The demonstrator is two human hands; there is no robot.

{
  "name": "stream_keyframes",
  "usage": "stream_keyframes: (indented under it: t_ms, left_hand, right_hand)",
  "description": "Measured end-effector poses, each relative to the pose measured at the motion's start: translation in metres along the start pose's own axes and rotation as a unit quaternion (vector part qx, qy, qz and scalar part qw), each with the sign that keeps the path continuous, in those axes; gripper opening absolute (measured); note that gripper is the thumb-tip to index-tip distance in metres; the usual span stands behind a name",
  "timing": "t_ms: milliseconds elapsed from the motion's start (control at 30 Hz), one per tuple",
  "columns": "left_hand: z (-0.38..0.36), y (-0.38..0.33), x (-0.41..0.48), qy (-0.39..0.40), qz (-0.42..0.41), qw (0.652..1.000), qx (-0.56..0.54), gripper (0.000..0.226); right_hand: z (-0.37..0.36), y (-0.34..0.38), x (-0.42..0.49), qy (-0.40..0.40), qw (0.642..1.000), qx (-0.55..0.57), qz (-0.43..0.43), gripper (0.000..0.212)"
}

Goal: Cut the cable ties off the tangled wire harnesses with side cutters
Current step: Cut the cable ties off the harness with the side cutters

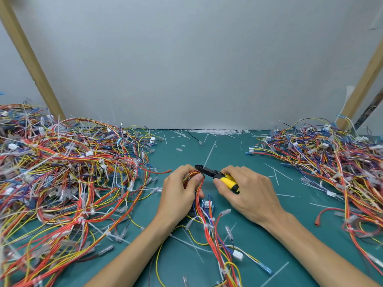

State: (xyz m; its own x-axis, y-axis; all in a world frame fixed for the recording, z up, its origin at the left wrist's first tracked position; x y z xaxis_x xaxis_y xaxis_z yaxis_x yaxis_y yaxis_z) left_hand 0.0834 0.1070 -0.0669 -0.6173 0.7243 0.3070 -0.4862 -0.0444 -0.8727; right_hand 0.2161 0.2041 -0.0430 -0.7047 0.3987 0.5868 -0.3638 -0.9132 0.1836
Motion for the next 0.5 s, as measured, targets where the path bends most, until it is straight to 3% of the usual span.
stream_keyframes:
  t_ms: [333,500]
  left_hand:
    - [0.0007,-0.0001,-0.0003,-0.002,0.004,1.000,-0.002,0.019]
    - [0.0005,0.0000,-0.0005,0.000,0.006,1.000,-0.011,0.020]
  right_hand:
    - [-0.0053,-0.0012,0.0007,0.037,0.999,0.003,-0.004,0.040]
    - [-0.0055,-0.0003,0.0015,0.041,0.999,0.002,0.000,0.031]
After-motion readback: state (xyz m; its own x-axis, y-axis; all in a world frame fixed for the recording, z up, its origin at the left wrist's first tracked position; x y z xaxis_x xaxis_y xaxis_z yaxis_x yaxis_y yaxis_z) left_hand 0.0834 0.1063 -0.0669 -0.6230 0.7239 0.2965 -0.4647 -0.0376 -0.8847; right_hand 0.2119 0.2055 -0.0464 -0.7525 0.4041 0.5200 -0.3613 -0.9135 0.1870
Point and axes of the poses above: each hand's wrist, its own x-axis towards the middle knuckle, its own z-axis out of the back of the hand, y = z × x, the point moved 8 cm from there along x, towards the middle knuckle, and after that the axes turned 3 degrees about z, right-handed, at the moved point
